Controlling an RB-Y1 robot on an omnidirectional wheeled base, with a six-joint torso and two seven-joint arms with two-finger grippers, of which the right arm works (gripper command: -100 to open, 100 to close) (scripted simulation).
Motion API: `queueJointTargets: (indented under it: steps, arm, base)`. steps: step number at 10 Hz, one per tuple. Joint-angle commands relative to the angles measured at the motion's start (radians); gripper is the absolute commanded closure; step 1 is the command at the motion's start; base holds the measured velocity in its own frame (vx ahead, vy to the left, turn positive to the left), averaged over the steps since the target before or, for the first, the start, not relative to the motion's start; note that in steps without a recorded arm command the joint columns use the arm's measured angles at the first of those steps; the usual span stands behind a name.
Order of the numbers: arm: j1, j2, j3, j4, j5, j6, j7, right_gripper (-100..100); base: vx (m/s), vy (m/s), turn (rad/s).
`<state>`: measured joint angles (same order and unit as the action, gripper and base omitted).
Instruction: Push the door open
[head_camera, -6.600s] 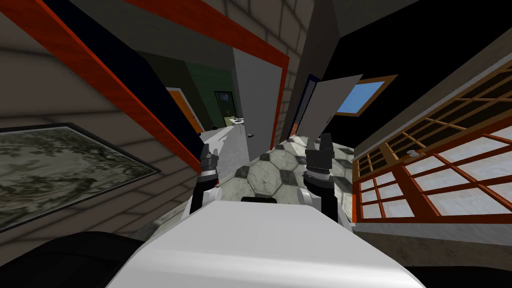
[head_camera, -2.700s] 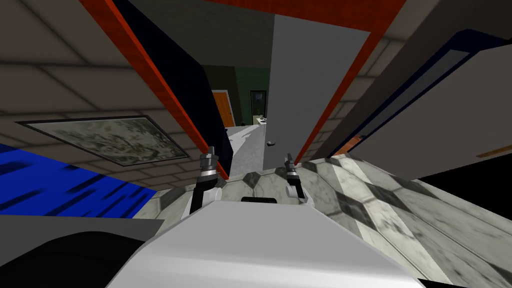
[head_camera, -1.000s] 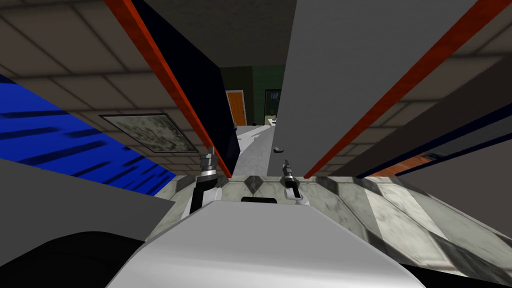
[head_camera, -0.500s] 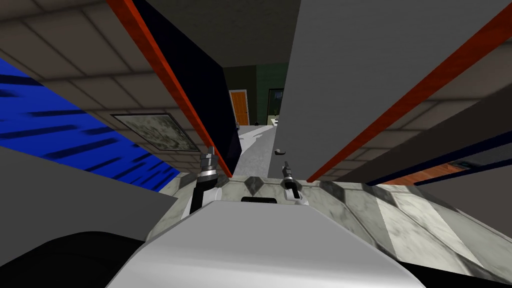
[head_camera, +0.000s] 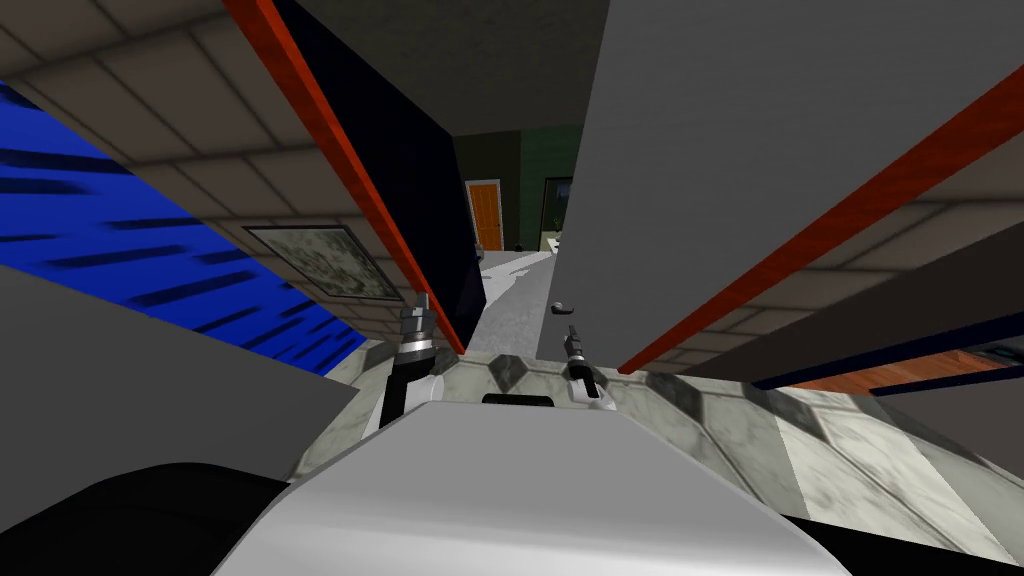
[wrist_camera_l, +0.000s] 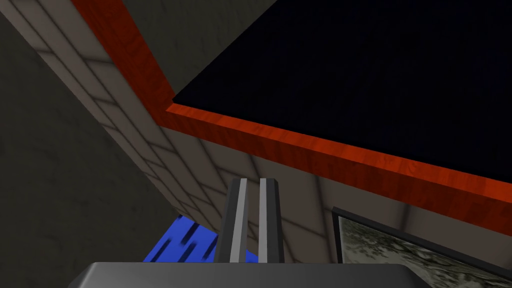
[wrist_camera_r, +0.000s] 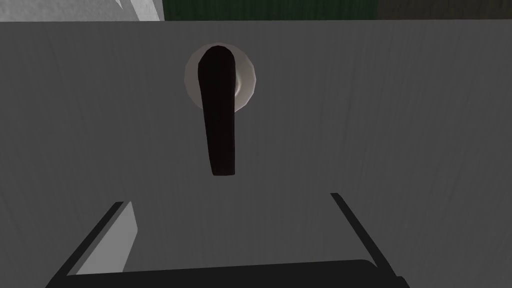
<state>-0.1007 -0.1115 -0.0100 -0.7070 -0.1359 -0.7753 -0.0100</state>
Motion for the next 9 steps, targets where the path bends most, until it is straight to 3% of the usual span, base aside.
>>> queueJointTargets:
  steps: [1,3,9]
  arm:
    - [-0.012,-0.001,-0.001,0.034,-0.004,-0.009,-0.004,-100]
    - [-0.008,0.000,-0.003,0.021,-0.004,-0.004,-0.001,-100]
    - [-0.013,0.002,-0.015,0.035,-0.008,-0.009,0.003,-100]
  base:
    - [0.035,-0.046,0.063]
    - [0.064,-0.018,0.015]
    - [0.189,-0.025,0.027]
